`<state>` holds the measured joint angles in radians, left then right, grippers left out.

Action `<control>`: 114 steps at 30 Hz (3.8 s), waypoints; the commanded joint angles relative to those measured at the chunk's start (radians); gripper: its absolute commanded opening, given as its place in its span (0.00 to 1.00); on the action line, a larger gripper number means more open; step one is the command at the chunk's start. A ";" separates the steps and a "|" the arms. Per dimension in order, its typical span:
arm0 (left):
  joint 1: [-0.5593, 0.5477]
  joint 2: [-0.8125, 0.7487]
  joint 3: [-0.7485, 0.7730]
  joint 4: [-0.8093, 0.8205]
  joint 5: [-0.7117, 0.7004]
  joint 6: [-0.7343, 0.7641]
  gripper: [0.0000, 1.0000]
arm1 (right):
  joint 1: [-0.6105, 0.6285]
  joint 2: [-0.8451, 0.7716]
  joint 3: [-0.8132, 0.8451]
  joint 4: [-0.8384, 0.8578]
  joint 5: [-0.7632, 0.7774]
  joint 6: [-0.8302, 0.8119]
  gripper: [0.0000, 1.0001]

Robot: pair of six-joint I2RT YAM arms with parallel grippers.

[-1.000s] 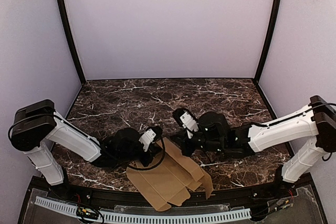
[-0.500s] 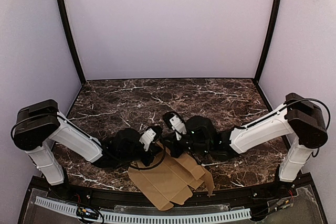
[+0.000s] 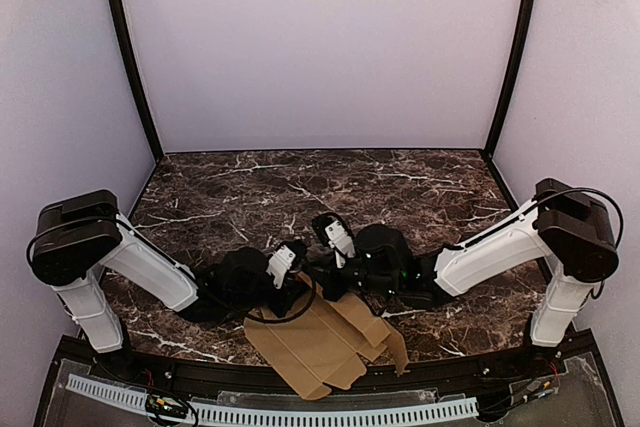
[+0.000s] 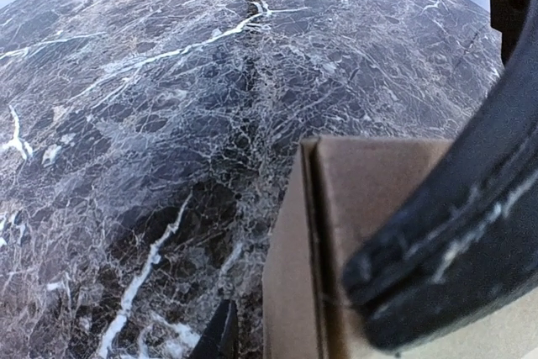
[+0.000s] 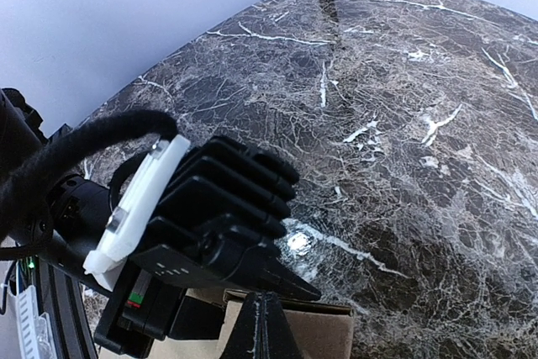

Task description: Fold the paper box

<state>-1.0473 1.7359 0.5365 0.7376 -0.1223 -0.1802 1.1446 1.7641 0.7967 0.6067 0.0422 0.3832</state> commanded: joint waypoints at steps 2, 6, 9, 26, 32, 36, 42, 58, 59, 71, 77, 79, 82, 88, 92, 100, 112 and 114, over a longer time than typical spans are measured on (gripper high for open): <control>-0.003 0.012 -0.016 0.076 -0.044 -0.032 0.25 | -0.004 0.018 -0.035 -0.041 -0.010 0.026 0.00; -0.004 0.029 -0.007 0.130 -0.036 -0.046 0.26 | -0.002 0.012 -0.043 -0.036 -0.013 0.031 0.00; -0.004 0.056 0.005 0.161 -0.018 -0.052 0.27 | -0.002 0.009 -0.048 -0.036 -0.013 0.034 0.00; -0.003 0.127 -0.005 0.325 -0.036 -0.104 0.25 | 0.018 0.006 -0.079 -0.021 -0.008 0.067 0.00; -0.004 0.131 0.012 0.319 -0.038 -0.098 0.18 | 0.024 0.010 -0.074 -0.024 -0.008 0.067 0.00; -0.004 0.133 0.002 0.323 -0.050 -0.093 0.02 | 0.026 0.009 -0.078 -0.025 -0.005 0.069 0.00; -0.003 0.132 -0.002 0.338 -0.039 -0.103 0.01 | 0.029 0.011 -0.079 -0.024 -0.002 0.073 0.00; -0.003 0.100 0.004 0.297 -0.062 -0.121 0.24 | 0.039 0.005 -0.085 -0.045 0.027 0.076 0.00; -0.003 0.093 0.002 0.295 -0.066 -0.121 0.24 | 0.040 0.005 -0.085 -0.045 0.030 0.076 0.00; -0.007 0.093 -0.013 0.319 -0.105 -0.130 0.15 | 0.049 -0.002 -0.084 -0.043 0.047 0.082 0.00; -0.011 0.114 -0.016 0.357 -0.107 -0.136 0.01 | 0.049 -0.008 -0.086 -0.047 0.050 0.092 0.00; -0.012 0.111 -0.017 0.358 -0.111 -0.133 0.01 | 0.049 -0.011 -0.086 -0.047 0.052 0.094 0.00; -0.018 0.103 -0.018 0.350 -0.124 -0.126 0.01 | 0.049 -0.014 -0.083 -0.053 0.056 0.094 0.00; -0.031 0.066 -0.011 0.266 -0.201 -0.109 0.01 | 0.048 -0.056 -0.086 -0.084 0.067 0.097 0.01; -0.042 0.030 0.007 0.146 -0.319 -0.105 0.01 | 0.048 -0.117 -0.090 -0.155 0.092 0.086 0.15; -0.043 -0.027 0.000 0.014 -0.477 -0.148 0.01 | 0.049 -0.341 -0.169 -0.302 0.160 0.078 0.25; -0.043 -0.094 0.013 -0.156 -0.628 -0.222 0.01 | 0.050 -0.558 -0.207 -0.530 0.176 0.172 0.24; -0.042 -0.111 0.007 -0.178 -0.639 -0.254 0.01 | 0.050 -0.551 -0.207 -0.537 0.175 0.196 0.14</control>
<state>-1.0904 1.6791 0.5362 0.6632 -0.6891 -0.3664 1.1862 1.2160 0.5980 0.1463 0.2035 0.5198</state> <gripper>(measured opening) 0.013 0.219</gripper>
